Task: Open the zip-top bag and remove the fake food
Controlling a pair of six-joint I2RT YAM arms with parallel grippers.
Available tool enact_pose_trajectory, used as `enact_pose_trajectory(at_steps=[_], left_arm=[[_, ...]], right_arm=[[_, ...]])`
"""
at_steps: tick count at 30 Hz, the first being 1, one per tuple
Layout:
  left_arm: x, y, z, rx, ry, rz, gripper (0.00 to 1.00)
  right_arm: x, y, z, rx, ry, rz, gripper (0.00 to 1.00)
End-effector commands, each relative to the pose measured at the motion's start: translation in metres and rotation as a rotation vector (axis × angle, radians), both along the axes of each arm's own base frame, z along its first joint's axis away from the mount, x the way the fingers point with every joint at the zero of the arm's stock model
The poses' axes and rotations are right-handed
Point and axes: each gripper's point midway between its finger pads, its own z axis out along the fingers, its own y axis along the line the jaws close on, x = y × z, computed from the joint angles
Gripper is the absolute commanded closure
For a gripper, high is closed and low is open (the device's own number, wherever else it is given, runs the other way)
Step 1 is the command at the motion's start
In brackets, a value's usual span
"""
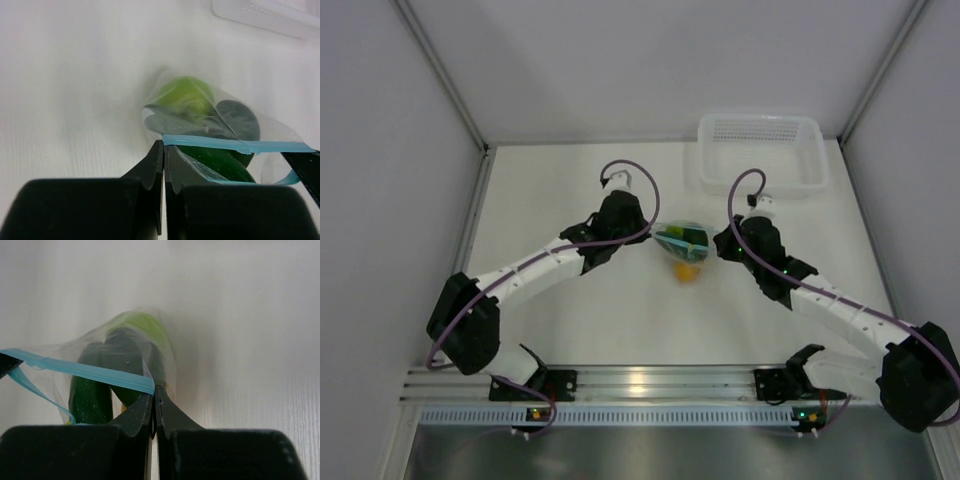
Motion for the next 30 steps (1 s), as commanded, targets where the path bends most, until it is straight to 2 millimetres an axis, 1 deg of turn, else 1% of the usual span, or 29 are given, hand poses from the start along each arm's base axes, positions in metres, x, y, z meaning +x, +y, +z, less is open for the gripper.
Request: enact_pose_trajectory(at_steps=[1, 2, 3, 4, 5, 6, 7, 8, 9, 10, 11, 12, 13, 14, 15, 19, 21, 23, 24, 26, 27, 28, 29, 30], left_arm=[[0.016, 0.053, 0.039, 0.203, -0.126, 0.096, 1.00], [0.016, 0.055, 0.053, 0.210, -0.143, 0.092, 1.00], [0.014, 0.053, 0.059, 0.241, -0.161, 0.059, 1.00], [0.014, 0.054, 0.065, 0.256, -0.173, 0.047, 1.00], [0.010, 0.041, 0.067, 0.256, -0.170, -0.017, 1.00], [0.008, 0.034, 0.073, 0.269, -0.171, -0.057, 1.00], [0.006, 0.027, 0.073, 0.293, -0.172, -0.106, 1.00], [-0.004, 0.011, 0.070, 0.294, -0.160, -0.174, 1.00], [-0.009, 0.002, 0.055, 0.321, -0.119, -0.222, 1.00], [-0.013, -0.009, 0.056, 0.316, -0.117, -0.262, 1.00], [-0.025, -0.025, 0.050, 0.297, -0.100, -0.328, 1.00], [-0.029, -0.033, 0.043, 0.289, -0.079, -0.357, 1.00], [-0.034, -0.040, 0.040, 0.274, -0.066, -0.376, 1.00], [-0.037, -0.044, 0.038, 0.266, -0.057, -0.391, 1.00], [-0.039, -0.048, 0.034, 0.259, -0.042, -0.404, 1.00], [-0.044, -0.057, 0.028, 0.238, -0.016, -0.437, 1.00], [-0.044, -0.058, 0.025, 0.235, -0.006, -0.434, 1.00], [-0.045, -0.058, 0.023, 0.233, 0.002, -0.430, 1.00], [-0.044, -0.059, 0.024, 0.226, 0.003, -0.423, 1.00], [-0.045, -0.058, 0.026, 0.214, 0.003, -0.417, 1.00], [-0.045, -0.058, 0.028, 0.207, 0.004, -0.407, 1.00], [-0.045, -0.057, 0.030, 0.205, 0.000, -0.400, 1.00], [-0.044, -0.057, 0.033, 0.199, -0.006, -0.394, 1.00], [-0.045, -0.057, 0.035, 0.191, -0.006, -0.389, 1.00]], right_arm=[[0.015, -0.019, 0.008, 0.007, -0.049, -0.070, 1.00], [0.015, -0.014, 0.004, 0.019, -0.038, -0.047, 1.00], [0.013, -0.006, 0.002, 0.047, -0.027, -0.018, 1.00], [0.014, -0.005, 0.001, 0.055, -0.028, -0.020, 1.00], [0.012, 0.006, 0.001, 0.087, -0.023, 0.027, 1.00], [0.010, 0.013, -0.004, 0.112, -0.015, 0.060, 1.00], [0.011, 0.023, 0.000, 0.148, -0.029, 0.099, 1.00], [0.007, 0.036, 0.001, 0.176, -0.017, 0.164, 1.00], [0.005, 0.042, -0.004, 0.187, 0.004, 0.194, 0.98], [0.005, 0.046, -0.003, 0.196, 0.003, 0.213, 0.96], [0.004, 0.048, -0.004, 0.200, 0.010, 0.225, 0.94], [0.003, 0.048, -0.003, 0.198, 0.007, 0.228, 0.86], [0.002, 0.046, -0.004, 0.190, 0.011, 0.222, 0.82], [0.002, 0.044, 0.000, 0.185, -0.001, 0.222, 0.78], [0.001, 0.043, 0.002, 0.173, -0.009, 0.228, 0.78], [-0.003, 0.039, 0.015, 0.132, -0.029, 0.249, 0.78], [-0.007, 0.036, 0.026, 0.121, -0.048, 0.257, 0.78], [-0.012, 0.038, 0.037, 0.126, -0.073, 0.283, 0.78], [-0.014, 0.041, 0.039, 0.129, -0.082, 0.303, 0.78], [-0.022, 0.055, 0.043, 0.147, -0.082, 0.374, 0.77], [-0.023, 0.059, 0.043, 0.144, -0.081, 0.389, 0.77], [-0.029, 0.070, 0.045, 0.142, -0.086, 0.422, 0.77], [-0.029, 0.075, 0.040, 0.133, -0.075, 0.433, 0.77], [-0.031, 0.081, 0.040, 0.138, -0.074, 0.441, 0.77]])
